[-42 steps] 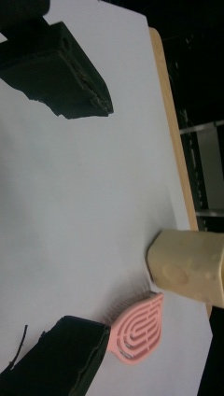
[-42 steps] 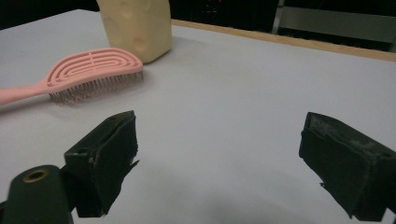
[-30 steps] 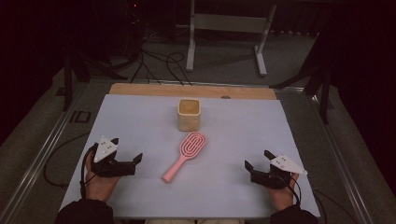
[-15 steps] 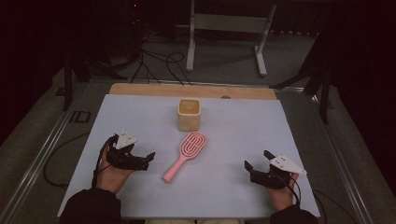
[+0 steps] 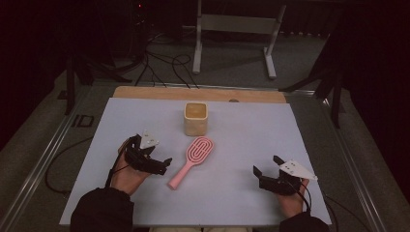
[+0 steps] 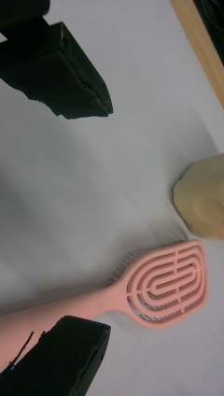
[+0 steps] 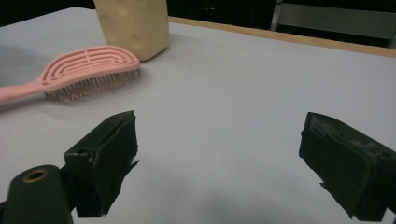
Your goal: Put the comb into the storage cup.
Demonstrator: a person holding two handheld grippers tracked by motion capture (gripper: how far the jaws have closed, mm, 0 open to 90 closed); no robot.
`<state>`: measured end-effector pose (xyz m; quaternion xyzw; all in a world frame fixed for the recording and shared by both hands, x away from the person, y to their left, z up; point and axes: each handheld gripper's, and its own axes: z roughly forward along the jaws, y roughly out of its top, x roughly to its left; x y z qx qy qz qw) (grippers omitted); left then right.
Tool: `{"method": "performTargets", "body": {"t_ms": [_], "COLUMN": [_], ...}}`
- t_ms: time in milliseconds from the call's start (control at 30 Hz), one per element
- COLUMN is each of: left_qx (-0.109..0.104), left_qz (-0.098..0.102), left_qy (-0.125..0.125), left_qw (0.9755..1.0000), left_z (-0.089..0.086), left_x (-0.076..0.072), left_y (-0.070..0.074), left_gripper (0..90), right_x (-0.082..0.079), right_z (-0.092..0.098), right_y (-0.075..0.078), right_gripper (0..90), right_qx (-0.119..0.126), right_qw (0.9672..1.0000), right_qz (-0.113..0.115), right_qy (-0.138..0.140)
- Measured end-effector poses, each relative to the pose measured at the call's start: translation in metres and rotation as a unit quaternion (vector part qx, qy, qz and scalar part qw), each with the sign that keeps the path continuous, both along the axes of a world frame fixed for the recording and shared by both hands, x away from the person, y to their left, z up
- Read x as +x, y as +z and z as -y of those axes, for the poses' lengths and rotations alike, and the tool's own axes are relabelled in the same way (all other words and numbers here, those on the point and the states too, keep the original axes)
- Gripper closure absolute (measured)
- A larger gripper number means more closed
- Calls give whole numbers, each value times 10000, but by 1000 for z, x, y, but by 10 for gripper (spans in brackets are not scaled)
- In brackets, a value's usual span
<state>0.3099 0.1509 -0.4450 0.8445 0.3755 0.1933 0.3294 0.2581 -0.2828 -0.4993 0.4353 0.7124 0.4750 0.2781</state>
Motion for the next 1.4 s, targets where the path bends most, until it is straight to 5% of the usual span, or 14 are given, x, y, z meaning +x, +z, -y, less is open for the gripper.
{"method": "performTargets", "body": {"t_ms": [500, 1400], "left_qx": [382, 540], "left_qz": [-349, -1034], "left_qy": [-175, -259], "left_qw": [9985, 9928], "left_z": [24, 48], "left_x": [12, 26], "left_y": [-6, -22], "left_gripper": [0, 7], "right_x": [1, 1], "right_z": [-1, -1], "right_y": [0, -1], "right_gripper": [112, 112], "right_qx": [-1, 3], "right_qw": [10000, 10000], "right_qz": [-12, -22], "right_qy": [-2, 4]}}
